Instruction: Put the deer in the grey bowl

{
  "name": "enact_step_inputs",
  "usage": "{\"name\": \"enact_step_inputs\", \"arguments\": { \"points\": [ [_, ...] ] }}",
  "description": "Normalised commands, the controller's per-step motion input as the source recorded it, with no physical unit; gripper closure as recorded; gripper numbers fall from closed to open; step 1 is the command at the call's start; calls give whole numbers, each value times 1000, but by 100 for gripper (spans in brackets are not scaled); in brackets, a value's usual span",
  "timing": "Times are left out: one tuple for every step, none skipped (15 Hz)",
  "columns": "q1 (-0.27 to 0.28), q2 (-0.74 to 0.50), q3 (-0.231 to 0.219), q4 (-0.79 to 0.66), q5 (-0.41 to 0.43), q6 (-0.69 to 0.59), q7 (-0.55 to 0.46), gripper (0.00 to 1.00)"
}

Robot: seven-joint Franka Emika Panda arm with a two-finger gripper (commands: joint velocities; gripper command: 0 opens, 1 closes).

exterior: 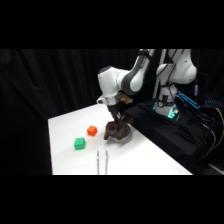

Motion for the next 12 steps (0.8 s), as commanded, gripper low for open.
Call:
{"name": "enact_step_inputs", "arguments": {
  "points": [
    [-36,39,43,63,164,32,-155,48],
    [-34,22,52,63,172,19,-165,41],
    [-32,5,64,65,189,-6,-195,34],
    [-29,-23,72,63,198,-52,-213,25],
    [-23,-76,74,53,197,-117,-210,18],
    [-17,-140,72,41,185,-193,-201,9],
    [-12,-201,68,23,181,-240,-195,2],
    [-2,-325,59,-7,157,-342,-174,0],
    [7,-419,43,-27,125,-410,-149,0],
    [18,-506,25,-47,93,-443,-119,0],
    [26,-555,9,-53,69,-463,-93,0],
    [35,-610,-11,-43,3,-541,-27,0]
  ]
}}
